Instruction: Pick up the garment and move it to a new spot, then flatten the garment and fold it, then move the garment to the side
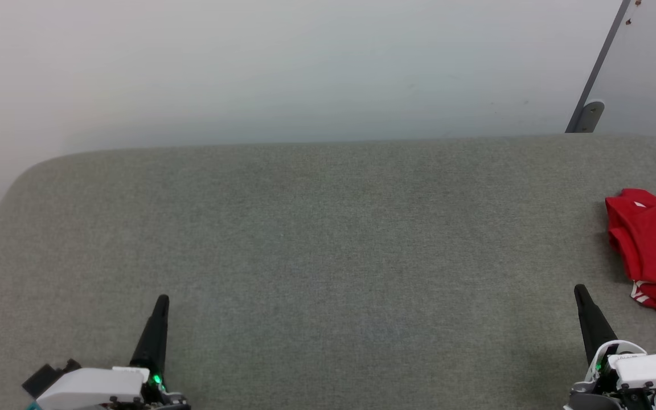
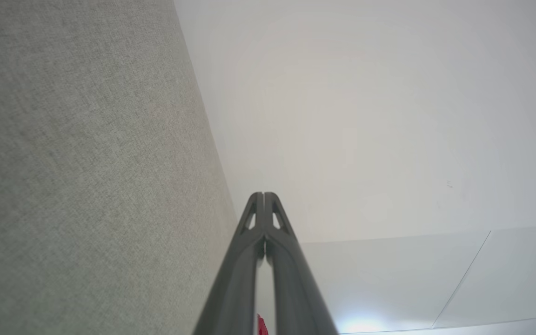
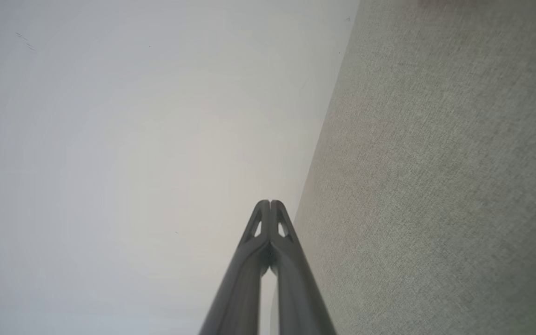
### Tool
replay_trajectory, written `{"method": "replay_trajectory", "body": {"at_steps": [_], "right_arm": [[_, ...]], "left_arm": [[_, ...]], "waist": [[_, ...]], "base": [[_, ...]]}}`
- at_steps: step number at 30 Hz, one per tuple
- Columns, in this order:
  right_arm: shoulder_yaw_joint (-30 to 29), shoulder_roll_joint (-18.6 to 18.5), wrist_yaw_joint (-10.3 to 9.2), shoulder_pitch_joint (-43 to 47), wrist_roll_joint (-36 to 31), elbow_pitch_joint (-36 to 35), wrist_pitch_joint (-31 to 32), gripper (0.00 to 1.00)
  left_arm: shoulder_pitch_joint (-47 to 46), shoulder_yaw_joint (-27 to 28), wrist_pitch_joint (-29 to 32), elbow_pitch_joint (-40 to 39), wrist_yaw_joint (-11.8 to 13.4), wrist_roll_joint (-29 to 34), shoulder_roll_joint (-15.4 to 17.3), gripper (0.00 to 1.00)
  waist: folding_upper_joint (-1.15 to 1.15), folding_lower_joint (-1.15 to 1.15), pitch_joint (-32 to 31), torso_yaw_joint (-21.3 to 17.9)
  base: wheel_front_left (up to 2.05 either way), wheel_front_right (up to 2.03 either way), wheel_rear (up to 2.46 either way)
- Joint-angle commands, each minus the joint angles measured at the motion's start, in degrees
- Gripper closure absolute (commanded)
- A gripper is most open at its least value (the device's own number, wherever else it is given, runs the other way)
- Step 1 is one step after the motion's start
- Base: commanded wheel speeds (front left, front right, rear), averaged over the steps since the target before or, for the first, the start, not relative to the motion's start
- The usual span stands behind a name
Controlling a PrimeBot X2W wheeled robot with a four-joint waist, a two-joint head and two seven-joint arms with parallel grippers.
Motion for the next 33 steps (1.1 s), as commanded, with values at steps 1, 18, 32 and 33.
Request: {"method": "replay_trajectory", "body": {"at_steps": [1,18,32,33], "right_arm": [[-0.3,0.0,-0.06,-0.9,0.9,-0.4,0.2,1.00],[-1.3,0.8,-0.08,-1.3,7.1,-1.0,1.9,1.00],[-1.3,0.9,-0.08,-1.0,7.7,-0.9,2.0,1.00],[-1.3,0.9,-0.08,-1.0,7.7,-0.9,2.0,1.00]], "left_arm": [[-1.0,0.2,0.3,-0.1,-0.3,-0.7,-0.1,1.00],[-2.5,0.5,2.0,0.4,-0.3,-4.9,-1.9,1.00],[-2.7,0.5,2.2,0.4,-0.3,-5.2,-1.9,1.00],[-2.7,0.5,2.2,0.4,-0.3,-5.2,-1.9,1.00]], "waist": [[0.00,0.00,0.0,0.0],[0.00,0.00,0.7,0.4],[0.00,0.00,0.8,0.4],[0.00,0.00,0.8,0.4]], "base": [[0.00,0.00,0.00],[0.00,0.00,0.00],[0.00,0.00,0.00],[0.00,0.00,0.00]]}}
